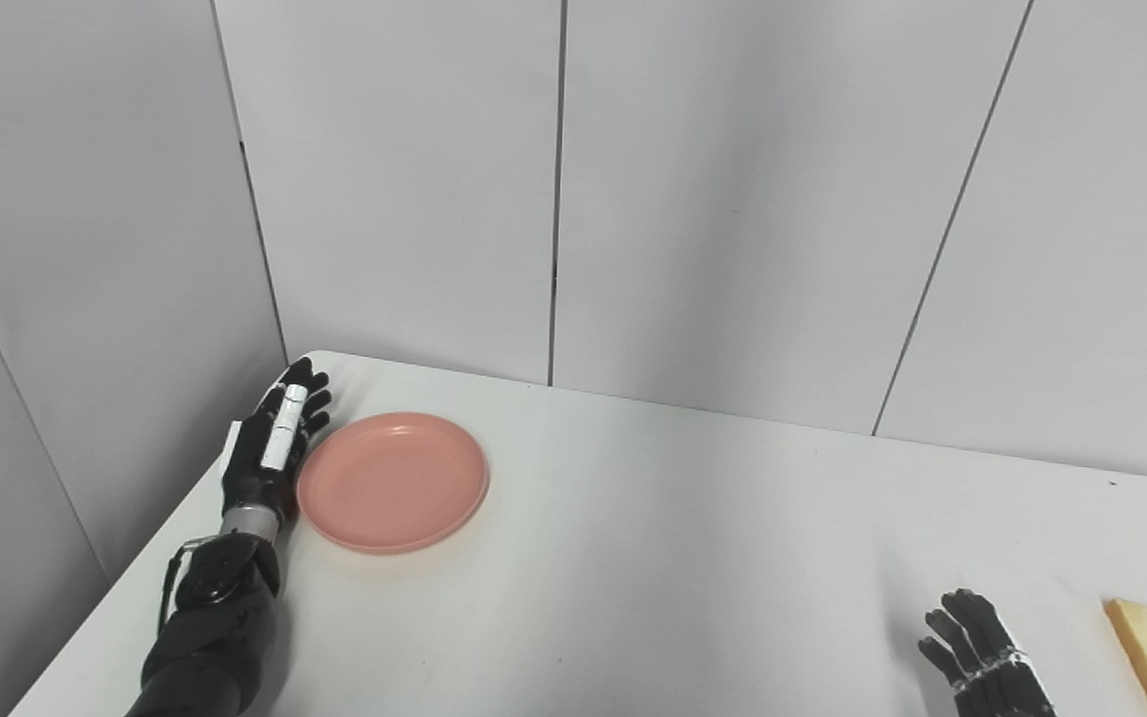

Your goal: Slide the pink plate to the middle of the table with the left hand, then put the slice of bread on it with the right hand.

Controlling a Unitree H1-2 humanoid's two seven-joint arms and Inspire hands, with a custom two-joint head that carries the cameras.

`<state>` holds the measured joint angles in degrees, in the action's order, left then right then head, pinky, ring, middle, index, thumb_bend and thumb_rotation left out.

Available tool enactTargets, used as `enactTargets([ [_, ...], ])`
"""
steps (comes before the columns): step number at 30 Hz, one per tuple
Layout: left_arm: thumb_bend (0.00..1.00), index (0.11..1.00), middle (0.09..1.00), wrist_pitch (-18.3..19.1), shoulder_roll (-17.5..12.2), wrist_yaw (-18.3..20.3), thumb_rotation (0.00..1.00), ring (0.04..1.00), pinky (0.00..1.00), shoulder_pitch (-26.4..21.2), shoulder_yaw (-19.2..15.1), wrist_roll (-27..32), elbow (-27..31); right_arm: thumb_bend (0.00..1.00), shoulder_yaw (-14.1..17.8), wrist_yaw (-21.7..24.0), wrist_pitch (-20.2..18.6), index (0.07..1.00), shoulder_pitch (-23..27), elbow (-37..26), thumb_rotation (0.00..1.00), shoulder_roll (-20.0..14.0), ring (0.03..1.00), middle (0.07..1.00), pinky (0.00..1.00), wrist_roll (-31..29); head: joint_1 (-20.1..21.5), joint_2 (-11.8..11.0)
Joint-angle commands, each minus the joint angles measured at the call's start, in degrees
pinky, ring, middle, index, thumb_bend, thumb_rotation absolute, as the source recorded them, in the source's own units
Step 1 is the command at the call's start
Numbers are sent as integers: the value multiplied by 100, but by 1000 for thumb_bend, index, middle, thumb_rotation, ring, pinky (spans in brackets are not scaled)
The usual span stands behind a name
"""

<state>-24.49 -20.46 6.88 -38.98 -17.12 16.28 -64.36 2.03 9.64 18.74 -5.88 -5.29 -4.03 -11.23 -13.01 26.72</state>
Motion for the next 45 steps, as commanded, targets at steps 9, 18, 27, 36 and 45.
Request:
enactTargets([
  [9, 871, 853, 865, -21, 30, 289, 732, 899, 851, -184, 97, 6, 167, 788, 49, 50, 58, 879, -289, 677, 894, -187, 889, 901, 882, 70, 40, 11],
  [18, 859, 861, 880, 79, 174, 556, 725, 884, 789, -196, 185, 70, 351, 794, 25, 41, 72, 870, -280, 666, 884, -155, 881, 892, 884, 81, 92, 30],
  [27, 841, 882, 904, 112, 368, 677, 745, 901, 746, -52, 361, -31, 540, 790, 15, 55, 96, 872, -280, 679, 883, -162, 879, 891, 881, 84, 122, 56],
  [36, 880, 852, 873, 433, 659, 601, 713, 877, 751, 226, 600, -188, 1219, 797, -19, 48, 91, 866, -303, 650, 874, -144, 873, 888, 868, 131, 199, 96],
  [45, 907, 849, 864, 667, 933, 716, 707, 874, 728, 361, 792, -185, 1686, 826, -47, 12, 110, 858, -316, 636, 871, -110, 860, 876, 854, 224, 299, 135],
])
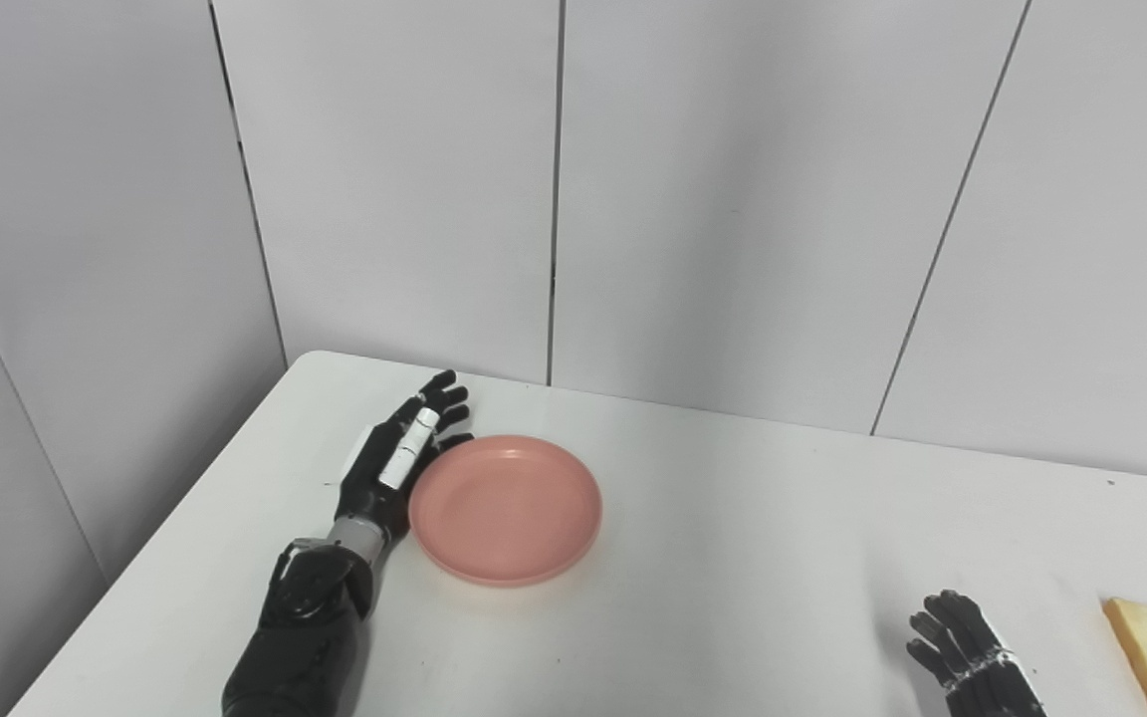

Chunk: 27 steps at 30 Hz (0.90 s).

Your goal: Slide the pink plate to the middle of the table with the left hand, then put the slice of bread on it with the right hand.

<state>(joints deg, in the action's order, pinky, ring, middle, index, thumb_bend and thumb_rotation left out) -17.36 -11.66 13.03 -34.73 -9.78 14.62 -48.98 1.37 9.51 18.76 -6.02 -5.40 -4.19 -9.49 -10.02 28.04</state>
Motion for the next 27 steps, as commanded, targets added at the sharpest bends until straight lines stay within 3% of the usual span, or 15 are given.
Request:
enactTargets([
  [1, 915, 851, 861, -20, 81, 95, 715, 871, 721, -42, 99, -52, 215, 824, 16, 32, 115, 859, -308, 641, 868, -91, 860, 877, 851, 44, 10, 10],
  [11, 920, 869, 882, 599, 350, 191, 738, 889, 728, 152, 479, -173, 765, 820, -21, 34, 126, 856, -348, 582, 856, -55, 860, 875, 845, 71, 121, 81],
  [20, 932, 858, 868, 677, 627, 280, 714, 876, 754, 237, 703, -185, 814, 816, -70, 4, 115, 856, -383, 486, 848, -3, 864, 879, 851, 166, 347, 194],
  [27, 939, 860, 867, 887, 845, 267, 721, 883, 776, 351, 766, -135, 1106, 801, -181, -71, 40, 860, -410, 288, 850, 80, 862, 881, 847, 405, 759, 375],
])
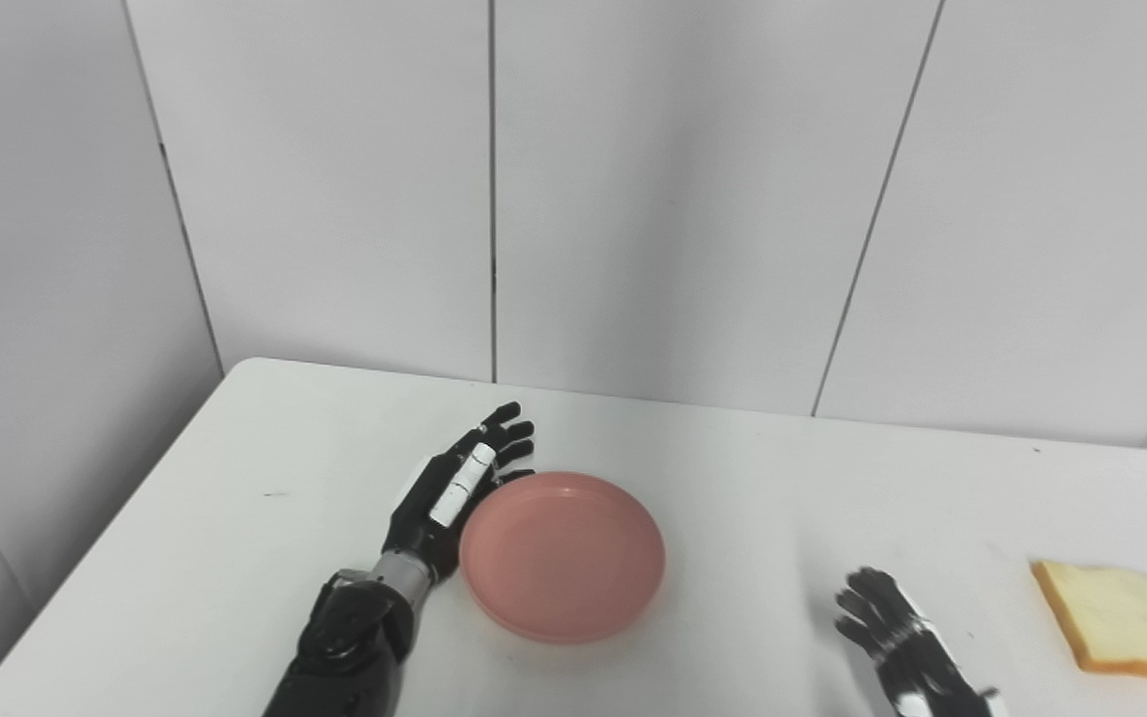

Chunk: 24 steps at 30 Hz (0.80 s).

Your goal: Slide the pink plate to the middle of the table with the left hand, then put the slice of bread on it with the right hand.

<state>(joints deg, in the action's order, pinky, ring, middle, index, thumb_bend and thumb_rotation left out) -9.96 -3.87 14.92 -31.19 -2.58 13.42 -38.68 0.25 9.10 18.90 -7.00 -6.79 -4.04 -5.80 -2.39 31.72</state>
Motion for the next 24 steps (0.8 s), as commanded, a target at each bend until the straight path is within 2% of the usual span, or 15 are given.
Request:
enactTargets([
  [1, 931, 860, 870, 175, 88, 71, 722, 883, 773, 14, 57, -17, 118, 800, -82, -45, 14, 862, -315, 400, 853, 78, 864, 885, 842, 70, -4, 6],
  [5, 929, 867, 875, 258, 217, 152, 726, 902, 786, 74, 69, 76, 196, 795, -166, -162, -154, 863, -342, 206, 861, 201, 865, 888, 833, 273, 347, 140],
  [11, 915, 868, 883, 285, 365, 183, 740, 906, 794, 149, 79, 84, 233, 789, -302, -263, -329, 869, -330, 10, 872, 359, 864, 889, 830, 519, 697, 223],
  [20, 873, 861, 885, 447, 734, 13, 742, 899, 785, 422, -22, 185, 490, 801, -544, -543, -523, 868, -283, -166, 872, 554, 865, 895, 828, 791, 1075, 311],
  [24, 886, 865, 885, 457, 800, 29, 750, 901, 789, 472, 17, 133, 526, 800, -624, -660, -561, 872, -266, -197, 886, 575, 861, 894, 823, 917, 1204, 331],
])
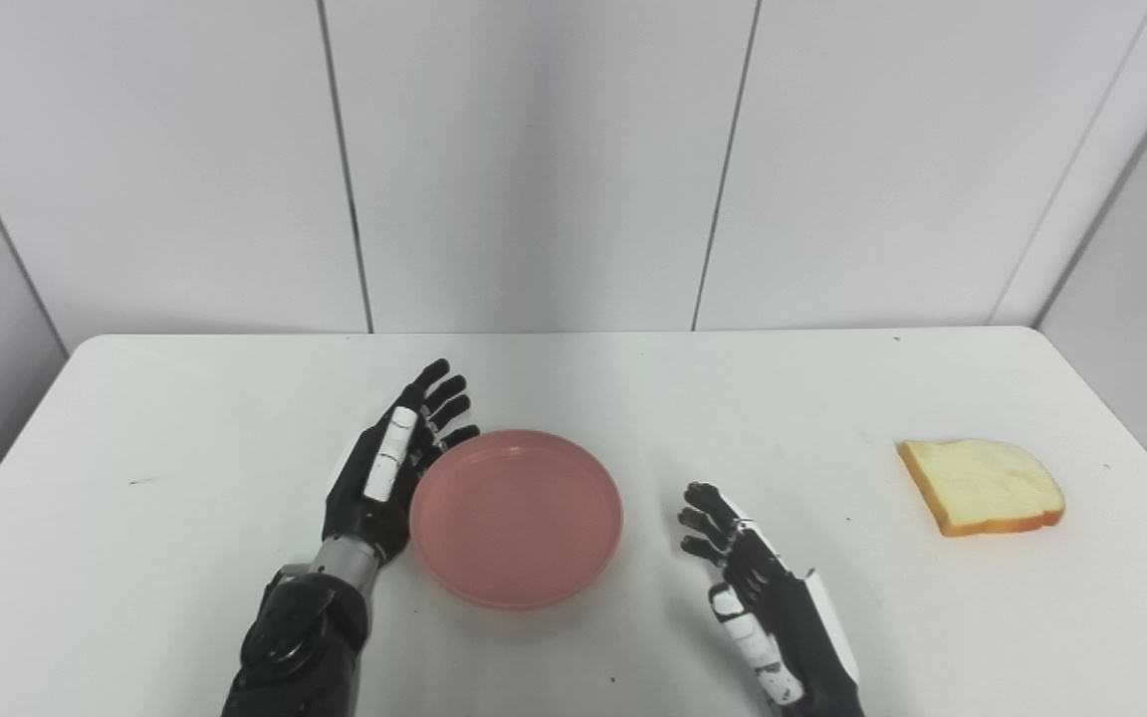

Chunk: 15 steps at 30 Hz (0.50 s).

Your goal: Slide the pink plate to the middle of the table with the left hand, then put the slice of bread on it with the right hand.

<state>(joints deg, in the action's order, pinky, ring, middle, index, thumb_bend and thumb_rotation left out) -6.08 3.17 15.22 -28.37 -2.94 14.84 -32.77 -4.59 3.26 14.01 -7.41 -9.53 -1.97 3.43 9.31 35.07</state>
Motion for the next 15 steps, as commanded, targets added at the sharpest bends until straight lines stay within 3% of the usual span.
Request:
enactTargets([
  [1, 885, 866, 885, 85, 110, -12, 755, 902, 788, 195, 65, -24, -50, 799, -159, -105, -82, 872, -219, 71, 888, 375, 860, 894, 822, 19, 52, -4],
  [15, 914, 886, 890, 166, 191, -36, 758, 903, 788, 237, 181, -51, 47, 792, -330, -359, -159, 867, -189, 66, 872, 443, 852, 884, 825, 145, 360, -46],
])
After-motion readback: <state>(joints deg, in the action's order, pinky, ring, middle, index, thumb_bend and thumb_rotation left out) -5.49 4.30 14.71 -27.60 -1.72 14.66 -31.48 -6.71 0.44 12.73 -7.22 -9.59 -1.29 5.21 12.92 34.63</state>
